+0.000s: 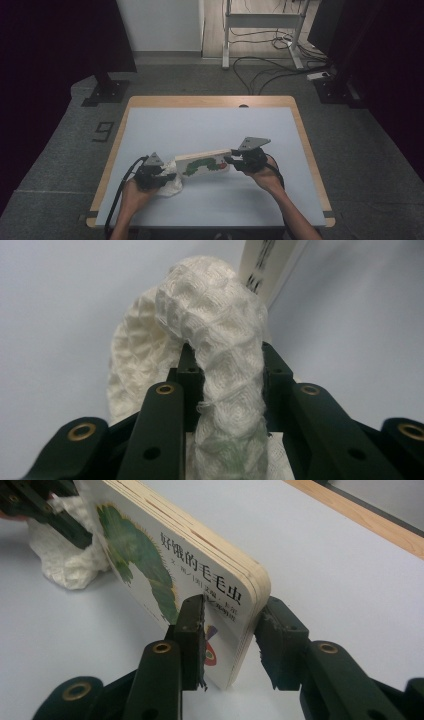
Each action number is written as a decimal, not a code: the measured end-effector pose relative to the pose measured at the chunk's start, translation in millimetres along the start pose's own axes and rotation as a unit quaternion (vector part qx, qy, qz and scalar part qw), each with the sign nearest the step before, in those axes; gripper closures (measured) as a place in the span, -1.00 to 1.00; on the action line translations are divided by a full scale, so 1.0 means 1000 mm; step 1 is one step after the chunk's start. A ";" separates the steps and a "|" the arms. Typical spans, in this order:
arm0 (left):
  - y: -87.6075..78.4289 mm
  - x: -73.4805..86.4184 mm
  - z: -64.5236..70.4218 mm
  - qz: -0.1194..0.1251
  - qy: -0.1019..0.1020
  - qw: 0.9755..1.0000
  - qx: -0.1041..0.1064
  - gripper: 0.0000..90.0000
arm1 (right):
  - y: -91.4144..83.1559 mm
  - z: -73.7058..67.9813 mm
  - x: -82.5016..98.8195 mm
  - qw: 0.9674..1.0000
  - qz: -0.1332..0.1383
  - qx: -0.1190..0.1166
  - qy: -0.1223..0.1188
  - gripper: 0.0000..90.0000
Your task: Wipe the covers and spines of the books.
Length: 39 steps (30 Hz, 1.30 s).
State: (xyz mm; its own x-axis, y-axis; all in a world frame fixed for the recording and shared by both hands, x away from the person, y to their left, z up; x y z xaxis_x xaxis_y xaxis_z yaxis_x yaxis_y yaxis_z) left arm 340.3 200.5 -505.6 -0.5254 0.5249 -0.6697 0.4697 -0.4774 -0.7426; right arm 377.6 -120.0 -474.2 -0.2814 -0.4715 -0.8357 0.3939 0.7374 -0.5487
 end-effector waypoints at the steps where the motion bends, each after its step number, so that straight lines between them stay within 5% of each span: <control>1: -0.006 -0.003 0.000 0.009 0.001 1.000 0.000 0.55 | 0.000 0.000 0.000 1.000 0.000 0.000 0.000 0.42; 8: -0.030 -0.020 0.002 0.035 0.009 0.999 -0.004 0.55 | 0.000 0.000 0.000 1.000 0.000 -0.002 -0.002 0.42; 17: -0.044 -0.031 0.008 0.033 0.031 0.999 -0.021 0.54 | 0.000 -0.001 0.000 1.000 -0.001 -0.002 -0.002 0.41; 28: -0.026 -0.017 0.000 0.034 0.004 0.999 -0.004 0.53 | 0.000 0.000 0.001 1.000 0.000 -0.001 -0.002 0.41; 31: -0.009 -0.009 0.002 -0.001 0.013 1.000 -0.013 0.53 | 0.000 -0.001 0.001 1.000 0.000 -0.001 -0.002 0.41; 39: 0.015 0.009 -0.002 -0.017 -0.006 1.000 0.001 0.52 | 0.000 -0.001 0.001 1.000 0.000 -0.001 -0.003 0.41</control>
State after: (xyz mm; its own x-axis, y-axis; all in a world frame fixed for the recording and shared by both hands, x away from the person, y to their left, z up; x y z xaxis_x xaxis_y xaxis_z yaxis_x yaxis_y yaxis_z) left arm 343.7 199.3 -522.2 -0.5496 0.5319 -0.6442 0.4508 -0.4604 -0.7648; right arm 376.8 -120.0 -475.0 -0.2768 -0.4746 -0.8356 0.3920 0.7381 -0.5491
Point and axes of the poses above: each handheld gripper's, and its own axes: y roughly forward along the jaws, x roughly out of its underside, z roughly to its right, the point moved 3 cm from there along y, roughly forward along the jaws, and after that the axes turned 5 degrees about -x, right-handed, at the moved point
